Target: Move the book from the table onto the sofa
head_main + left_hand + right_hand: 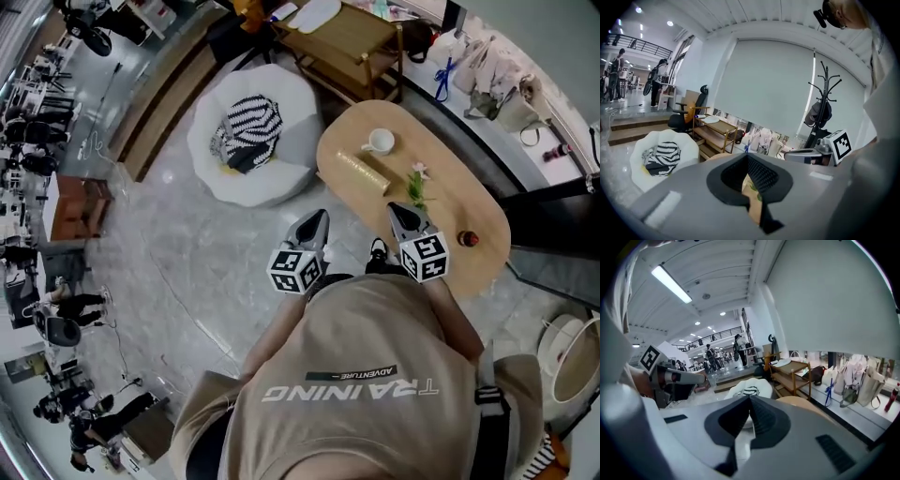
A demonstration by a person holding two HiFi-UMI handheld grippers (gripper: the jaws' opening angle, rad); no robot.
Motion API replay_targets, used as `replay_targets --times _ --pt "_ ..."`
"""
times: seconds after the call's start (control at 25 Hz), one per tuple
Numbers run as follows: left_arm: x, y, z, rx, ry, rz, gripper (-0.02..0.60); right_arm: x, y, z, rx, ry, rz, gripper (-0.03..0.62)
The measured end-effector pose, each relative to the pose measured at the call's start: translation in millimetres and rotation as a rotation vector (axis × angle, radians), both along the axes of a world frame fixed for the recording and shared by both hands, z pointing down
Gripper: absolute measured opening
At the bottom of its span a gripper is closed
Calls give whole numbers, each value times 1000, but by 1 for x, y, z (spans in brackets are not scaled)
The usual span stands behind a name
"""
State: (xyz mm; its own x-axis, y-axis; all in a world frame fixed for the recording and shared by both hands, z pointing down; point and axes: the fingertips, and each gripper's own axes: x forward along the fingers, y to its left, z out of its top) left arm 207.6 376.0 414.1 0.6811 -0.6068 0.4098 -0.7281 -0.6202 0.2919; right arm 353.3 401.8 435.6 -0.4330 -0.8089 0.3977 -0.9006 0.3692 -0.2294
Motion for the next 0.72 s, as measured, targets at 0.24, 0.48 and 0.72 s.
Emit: replay_targets --times 0.24,0.48,0.72 --pt "16 -40 1 22 -43 20 -8 23 -35 13 -22 30 16 5" --pt "22 -87 7 6 -20 52 -9 32 -71 27 -75 1 70 5" --pt "11 -141 15 -25 -14 153 -9 17 -106 28 -121 27 143 5"
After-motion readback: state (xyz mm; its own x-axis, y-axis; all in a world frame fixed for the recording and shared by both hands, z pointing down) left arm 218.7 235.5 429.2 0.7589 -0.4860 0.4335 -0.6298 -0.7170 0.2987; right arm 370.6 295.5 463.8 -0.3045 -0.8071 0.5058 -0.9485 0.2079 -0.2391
